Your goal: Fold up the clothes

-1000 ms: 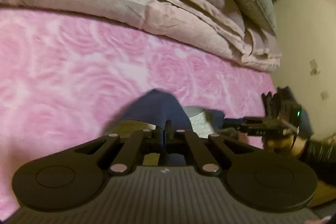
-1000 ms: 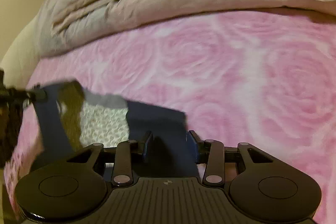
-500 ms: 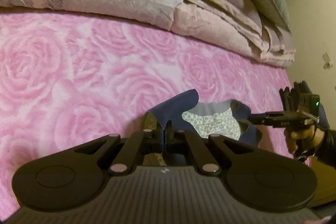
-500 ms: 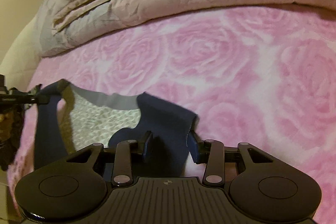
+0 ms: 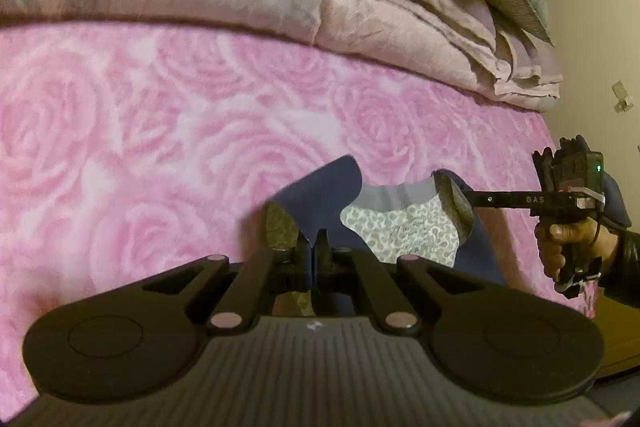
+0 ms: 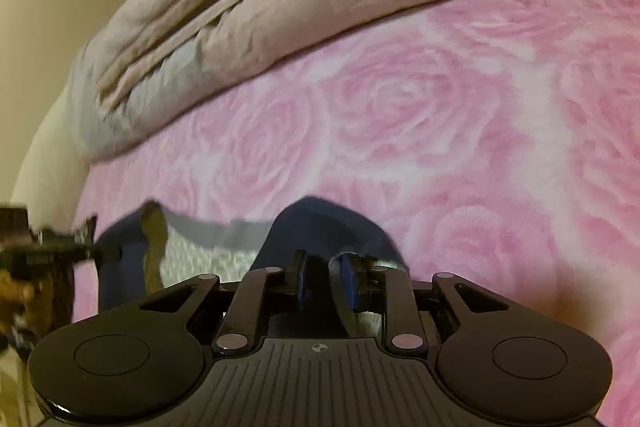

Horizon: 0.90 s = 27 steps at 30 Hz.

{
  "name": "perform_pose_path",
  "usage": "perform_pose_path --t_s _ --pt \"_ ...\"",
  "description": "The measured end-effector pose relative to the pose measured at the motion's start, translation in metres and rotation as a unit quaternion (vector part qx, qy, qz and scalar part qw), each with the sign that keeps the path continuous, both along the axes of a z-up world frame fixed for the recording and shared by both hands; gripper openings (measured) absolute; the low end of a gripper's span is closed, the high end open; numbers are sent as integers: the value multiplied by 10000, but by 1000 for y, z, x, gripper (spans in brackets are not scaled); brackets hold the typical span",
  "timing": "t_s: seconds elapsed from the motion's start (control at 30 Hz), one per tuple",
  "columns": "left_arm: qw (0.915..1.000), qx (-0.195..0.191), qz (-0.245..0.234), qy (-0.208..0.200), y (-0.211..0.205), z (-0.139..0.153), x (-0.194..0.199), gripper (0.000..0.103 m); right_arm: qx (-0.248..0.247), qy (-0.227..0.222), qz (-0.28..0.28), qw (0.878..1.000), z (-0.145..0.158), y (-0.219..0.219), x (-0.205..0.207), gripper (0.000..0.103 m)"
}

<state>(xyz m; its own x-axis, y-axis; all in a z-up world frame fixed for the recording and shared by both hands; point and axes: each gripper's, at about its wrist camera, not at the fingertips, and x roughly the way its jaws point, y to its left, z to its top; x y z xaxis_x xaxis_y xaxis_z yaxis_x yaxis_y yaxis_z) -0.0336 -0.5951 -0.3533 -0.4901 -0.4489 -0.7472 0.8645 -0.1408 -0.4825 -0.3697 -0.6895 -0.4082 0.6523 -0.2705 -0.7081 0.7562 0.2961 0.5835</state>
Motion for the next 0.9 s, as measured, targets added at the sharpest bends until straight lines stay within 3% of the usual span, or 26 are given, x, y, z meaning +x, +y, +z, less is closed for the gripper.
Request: perform_pose_path --t_s 0.17,0.27,0.33,0.4,0.53,0.57,0.67,0.9 --pt "9977 -679 -64 -61 -11 46 -10 0 -433 -534 -1040 9922 41 -13 -41 0" --pt "9958 -865 -261 -150 -35 61 -23 0 -873 -608 -1284 9860 78 -36 -58 0" --pt "9950 -865 -426 -274 -51 62 -33 0 -1053 -557 -1093 9868 96 -51 -56 0" --pt "9953 -630 -535 -496 -59 50 -41 0 -981 -497 -748 9911 101 -57 -45 0" --pt "9973 -20 -280 -685 -59 16 -32 0 -849 28 -46 9964 78 -35 -19 1" --pt "9973 116 -190 -706 -56 8 -27 0 -746 111 57 9971 67 -26 -16 7" --pt "9972 272 -80 -692 -47 -9 -15 0 -501 336 87 9981 34 -6 -18 44" --pt "9975 290 5 -651 -37 -29 -10 0 -339 263 70 9991 0 0 -18 43"
